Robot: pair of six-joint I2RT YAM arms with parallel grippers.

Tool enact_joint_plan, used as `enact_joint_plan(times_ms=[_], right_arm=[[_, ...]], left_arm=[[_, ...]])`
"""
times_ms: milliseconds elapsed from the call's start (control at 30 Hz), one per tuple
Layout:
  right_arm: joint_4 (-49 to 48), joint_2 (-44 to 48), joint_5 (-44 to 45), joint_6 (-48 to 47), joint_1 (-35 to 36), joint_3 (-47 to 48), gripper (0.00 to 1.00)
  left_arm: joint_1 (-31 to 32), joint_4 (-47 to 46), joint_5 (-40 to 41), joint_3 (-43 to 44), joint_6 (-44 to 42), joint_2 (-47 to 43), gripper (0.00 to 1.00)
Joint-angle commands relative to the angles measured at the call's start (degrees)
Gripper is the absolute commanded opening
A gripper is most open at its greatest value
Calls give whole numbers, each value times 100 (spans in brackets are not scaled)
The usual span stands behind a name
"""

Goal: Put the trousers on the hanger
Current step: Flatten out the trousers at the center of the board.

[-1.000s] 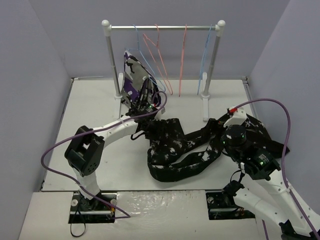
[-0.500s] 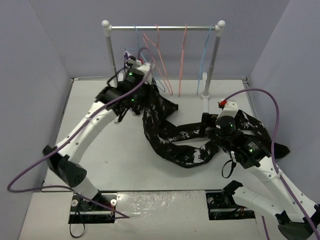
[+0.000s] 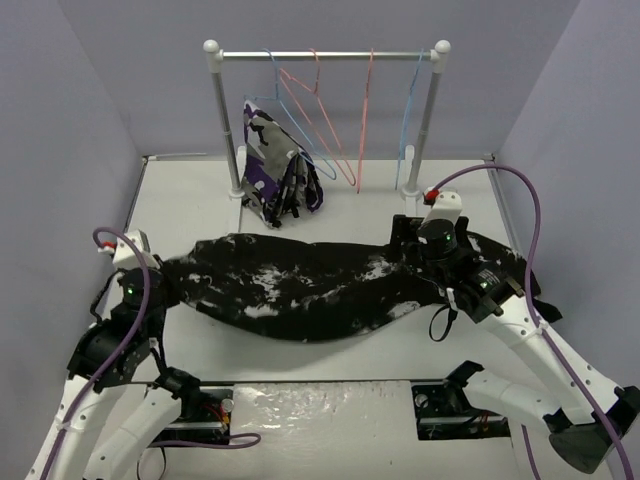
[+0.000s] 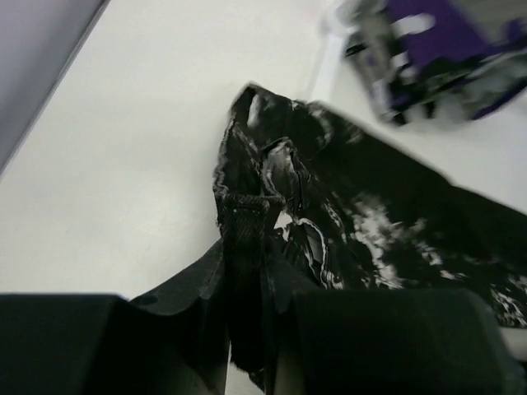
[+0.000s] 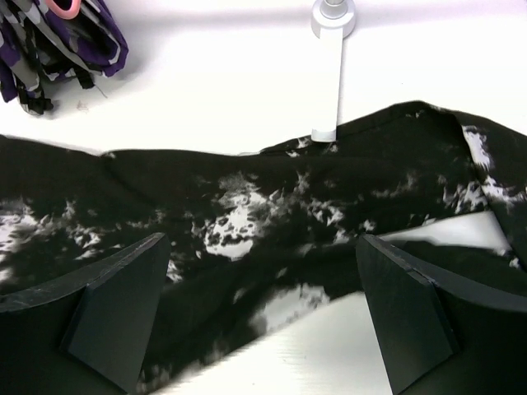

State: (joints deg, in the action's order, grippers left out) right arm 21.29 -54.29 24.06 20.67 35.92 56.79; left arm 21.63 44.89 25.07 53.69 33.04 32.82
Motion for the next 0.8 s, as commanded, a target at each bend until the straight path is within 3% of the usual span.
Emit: enact_joint_plan(times_ms=[0, 167, 267, 433, 533, 667, 767], right_arm=[[-450, -99, 47, -46, -41, -53, 93], [-459, -64, 38, 7, -41, -168, 93], [-474, -90, -20, -18, -50, -204, 93], [-493, -126, -90, -94, -49, -235, 93], [-494, -65, -137, -107, -50, -325, 93], [-494, 149, -185, -19, -59, -483, 94], [-494, 381, -226, 90, -66, -647, 94]], left_arm=[[-45, 707, 1627, -439, 1079, -833, 31], [-45, 1520, 2104, 47, 1345, -1216, 51], [-36, 1406, 1727, 348, 739, -842, 60], [-45, 461, 262, 354, 94, 315, 69], [-45, -338, -874, 205, 138, 1375, 75], [-110, -711, -1084, 268, 472, 2808, 90], [-290, -869, -1192, 363, 576, 3591, 96]])
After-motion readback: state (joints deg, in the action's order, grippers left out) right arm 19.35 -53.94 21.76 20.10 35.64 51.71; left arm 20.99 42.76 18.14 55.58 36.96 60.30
